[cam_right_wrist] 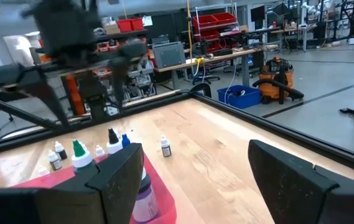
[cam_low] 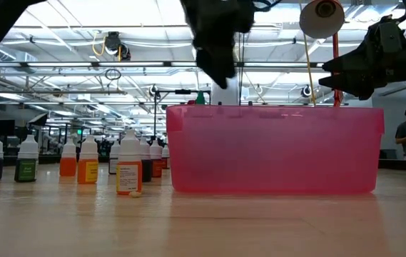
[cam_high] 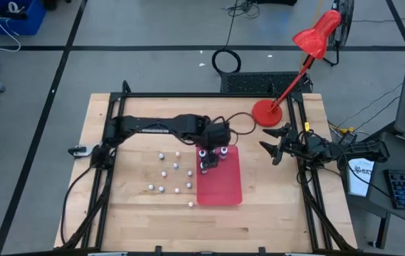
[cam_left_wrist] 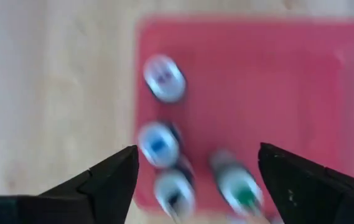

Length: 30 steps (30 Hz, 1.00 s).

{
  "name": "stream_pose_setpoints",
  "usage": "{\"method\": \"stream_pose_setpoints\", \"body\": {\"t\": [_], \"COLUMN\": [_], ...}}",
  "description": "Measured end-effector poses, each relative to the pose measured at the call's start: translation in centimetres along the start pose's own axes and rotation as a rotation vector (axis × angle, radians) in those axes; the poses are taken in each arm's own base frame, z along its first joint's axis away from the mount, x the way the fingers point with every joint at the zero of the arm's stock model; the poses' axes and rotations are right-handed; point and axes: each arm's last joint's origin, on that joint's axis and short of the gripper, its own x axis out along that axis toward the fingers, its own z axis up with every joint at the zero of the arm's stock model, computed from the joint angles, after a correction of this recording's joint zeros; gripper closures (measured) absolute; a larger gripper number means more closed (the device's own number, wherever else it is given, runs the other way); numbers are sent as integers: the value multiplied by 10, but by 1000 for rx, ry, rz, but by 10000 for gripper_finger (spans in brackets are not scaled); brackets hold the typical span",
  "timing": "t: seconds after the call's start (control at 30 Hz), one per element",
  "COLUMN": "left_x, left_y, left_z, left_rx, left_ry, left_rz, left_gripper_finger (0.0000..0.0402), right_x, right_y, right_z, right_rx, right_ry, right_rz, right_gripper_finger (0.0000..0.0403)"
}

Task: Pick & Place food coloring
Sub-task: Adjust the big green food coloring bottle in the red bin

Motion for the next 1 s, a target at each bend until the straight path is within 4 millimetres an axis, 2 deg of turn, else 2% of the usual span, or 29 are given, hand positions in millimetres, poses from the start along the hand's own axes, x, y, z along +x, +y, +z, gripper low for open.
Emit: {"method": "stream_pose_setpoints", "body": {"t": [0.2, 0.43, 0.6, 0.83, 1.0], "left_x": [-5, 11, 22, 41, 55], "left_y": [-30, -54, -57, -49, -47], "left_z": [-25, -25, -24, -37, -39], "left_rx": [-12, 84, 103, 89, 95], "left_ry": [202, 124, 74, 138, 102], "left_rz": [13, 81, 94, 103, 98], "left_gripper_finger": [84, 79, 90, 100, 97], "right_x": [0, 0, 0, 0, 0], "right_y": [0, 0, 0, 0, 0], "right_z": [0, 0, 0, 0, 0], "right_rx": [-1, -1, -1, -1, -1], "right_ry": [2, 2, 2, 2, 2], "right_rz": [-1, 0, -1, -1, -1], "right_gripper_finger": [124, 124, 124, 124, 124]}}
